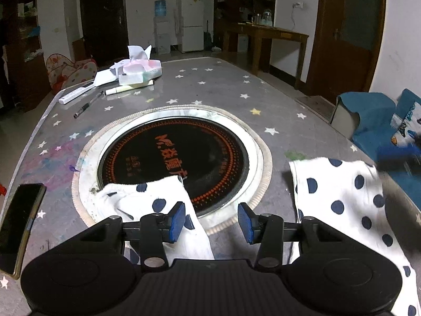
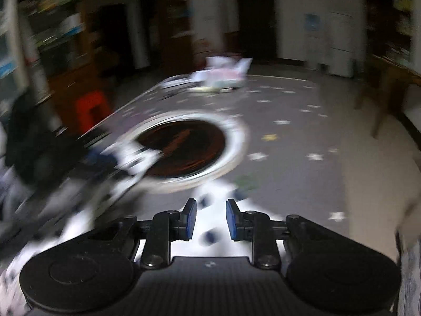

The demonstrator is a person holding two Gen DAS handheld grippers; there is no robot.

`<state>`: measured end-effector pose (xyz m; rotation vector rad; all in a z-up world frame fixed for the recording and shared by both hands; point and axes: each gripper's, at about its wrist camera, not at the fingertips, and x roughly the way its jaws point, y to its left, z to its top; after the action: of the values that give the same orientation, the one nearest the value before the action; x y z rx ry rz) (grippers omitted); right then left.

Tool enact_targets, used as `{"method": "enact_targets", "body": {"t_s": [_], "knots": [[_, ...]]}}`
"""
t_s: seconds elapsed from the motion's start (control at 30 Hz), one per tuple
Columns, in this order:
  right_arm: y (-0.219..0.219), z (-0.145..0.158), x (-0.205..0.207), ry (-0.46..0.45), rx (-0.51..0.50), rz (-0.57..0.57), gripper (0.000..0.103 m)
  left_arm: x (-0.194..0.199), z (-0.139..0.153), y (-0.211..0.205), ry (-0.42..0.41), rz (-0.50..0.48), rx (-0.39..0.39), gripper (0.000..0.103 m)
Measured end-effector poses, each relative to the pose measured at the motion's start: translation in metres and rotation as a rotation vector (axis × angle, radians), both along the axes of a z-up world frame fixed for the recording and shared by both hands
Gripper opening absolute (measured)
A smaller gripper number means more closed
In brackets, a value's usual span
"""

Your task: Fold clothes

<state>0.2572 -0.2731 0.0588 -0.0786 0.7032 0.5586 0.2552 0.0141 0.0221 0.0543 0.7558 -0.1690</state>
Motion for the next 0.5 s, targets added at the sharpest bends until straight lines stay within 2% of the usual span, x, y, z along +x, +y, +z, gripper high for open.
{"method": "enact_targets", "body": {"t_s": [0.07,0.17,0.2,0.23,0.3,0.37,0.4,0.47,0.5], "knots": [[-0.009,-0.011,0.023,0.008,-0.029,-0.100,0.024,-0.001,-0.002,0.000,0.006,-0.002,0.000,0.048],[-0.027,-0.029,0.052,0.135,0.069,-0.152,0.024,-0.002,-0.004,-0.001,0.009,-0.007,0.001,0.048],[-0.033,-0.035,0.060,0.180,0.114,-0.154,0.027,-0.002,-0.004,-0.001,0.010,-0.008,0.001,0.048],[-0.037,-0.039,0.062,0.201,0.142,-0.154,0.035,-0.002,-0.004,-0.001,0.011,-0.009,-0.001,0.048],[-0.040,-0.045,0.064,0.228,0.174,-0.139,0.043,-0.001,-0.004,-0.001,0.012,-0.010,-0.006,0.048],[-0.040,-0.050,0.063,0.239,0.180,-0.114,0.045,0.000,-0.005,-0.001,0.013,-0.009,-0.012,0.048],[-0.037,-0.052,0.060,0.246,0.171,-0.100,0.043,0.000,-0.005,-0.002,0.014,-0.008,-0.015,0.048],[-0.030,-0.053,0.051,0.229,0.138,-0.074,0.031,0.001,-0.005,-0.003,0.016,-0.004,-0.016,0.049],[-0.026,-0.051,0.045,0.203,0.118,-0.064,0.013,0.000,-0.005,-0.004,0.016,-0.004,-0.018,0.049]]}}
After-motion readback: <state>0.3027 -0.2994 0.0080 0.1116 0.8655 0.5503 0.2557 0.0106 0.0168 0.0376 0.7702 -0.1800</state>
